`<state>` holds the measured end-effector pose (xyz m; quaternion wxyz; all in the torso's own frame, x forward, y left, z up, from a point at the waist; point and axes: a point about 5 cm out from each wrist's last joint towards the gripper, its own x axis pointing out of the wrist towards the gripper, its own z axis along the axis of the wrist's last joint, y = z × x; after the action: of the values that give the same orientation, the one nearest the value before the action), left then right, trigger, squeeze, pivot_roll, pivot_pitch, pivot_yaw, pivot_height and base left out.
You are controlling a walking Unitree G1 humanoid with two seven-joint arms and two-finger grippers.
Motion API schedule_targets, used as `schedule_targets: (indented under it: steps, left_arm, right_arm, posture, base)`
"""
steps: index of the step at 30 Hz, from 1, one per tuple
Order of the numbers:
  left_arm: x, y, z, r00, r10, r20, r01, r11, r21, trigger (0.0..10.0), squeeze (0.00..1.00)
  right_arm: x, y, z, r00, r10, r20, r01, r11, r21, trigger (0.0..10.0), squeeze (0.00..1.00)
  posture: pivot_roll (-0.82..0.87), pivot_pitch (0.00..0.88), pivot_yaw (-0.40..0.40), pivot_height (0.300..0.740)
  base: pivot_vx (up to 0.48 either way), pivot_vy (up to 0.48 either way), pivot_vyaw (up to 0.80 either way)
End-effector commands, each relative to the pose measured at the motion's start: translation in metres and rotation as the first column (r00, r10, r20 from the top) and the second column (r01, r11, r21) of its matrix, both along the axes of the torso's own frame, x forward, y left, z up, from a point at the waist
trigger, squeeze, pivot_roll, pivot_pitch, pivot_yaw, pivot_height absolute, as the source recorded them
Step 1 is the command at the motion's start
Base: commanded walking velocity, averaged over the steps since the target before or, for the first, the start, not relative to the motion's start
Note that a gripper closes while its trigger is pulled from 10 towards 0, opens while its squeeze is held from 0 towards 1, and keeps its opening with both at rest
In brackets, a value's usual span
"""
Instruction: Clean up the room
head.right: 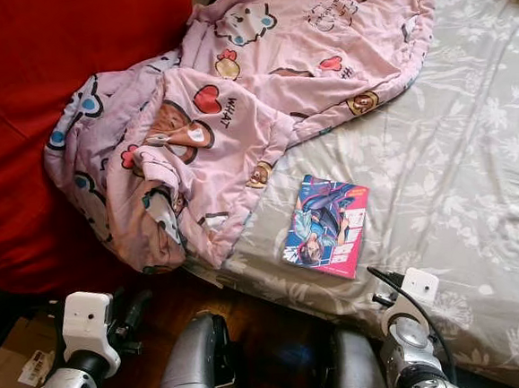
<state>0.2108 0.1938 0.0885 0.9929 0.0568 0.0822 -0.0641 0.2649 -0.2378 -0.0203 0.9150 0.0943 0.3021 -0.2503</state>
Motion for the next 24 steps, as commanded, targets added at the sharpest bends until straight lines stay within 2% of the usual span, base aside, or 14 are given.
schedule_targets:
  steps: [1,5,15,18,24]
  left_arm:
    - [-0.005,0.002,-0.009,0.998,0.009,-0.054,-0.008,1.000,0.010,10.0,0.00]
    - [-0.005,0.002,-0.010,0.998,0.008,-0.055,-0.008,1.000,0.010,10.0,0.00]
    - [-0.003,0.001,-0.011,0.999,0.008,-0.053,-0.008,1.000,0.003,10.0,0.00]
    - [-0.001,-0.001,-0.012,0.999,0.005,-0.051,-0.005,1.000,-0.002,10.0,0.00]
    - [0.001,-0.003,-0.012,0.999,0.003,-0.046,-0.004,1.000,-0.006,10.0,0.00]
  right_arm:
    - [-0.019,0.003,-0.017,0.996,-0.013,-0.084,0.014,1.000,0.016,0.0,0.00]
    - [-0.024,0.001,-0.019,0.996,-0.025,-0.089,0.026,1.000,0.008,0.0,0.00]
    - [-0.054,-0.010,-0.033,0.984,-0.099,-0.146,0.090,0.994,-0.069,0.0,0.00]
    - [-0.075,-0.013,-0.042,0.970,-0.164,-0.178,0.148,0.984,-0.098,0.0,0.00]
    - [-0.088,-0.005,-0.051,0.961,-0.152,-0.229,0.133,0.986,-0.098,0.0,0.00]
  posture:
    - [0.15,0.312,0.084,0.636]
    - [0.14,0.315,0.082,0.636]
    - [0.12,0.317,0.077,0.636]
    - [0.11,0.315,0.073,0.636]
    - [0.10,0.309,0.067,0.636]
  base:
    - [0.000,0.000,0.00]
    - [0.000,0.000,0.00]
    - [0.000,0.000,0.00]
    - [0.000,0.000,0.00]
    - [0.000,0.000,0.00]
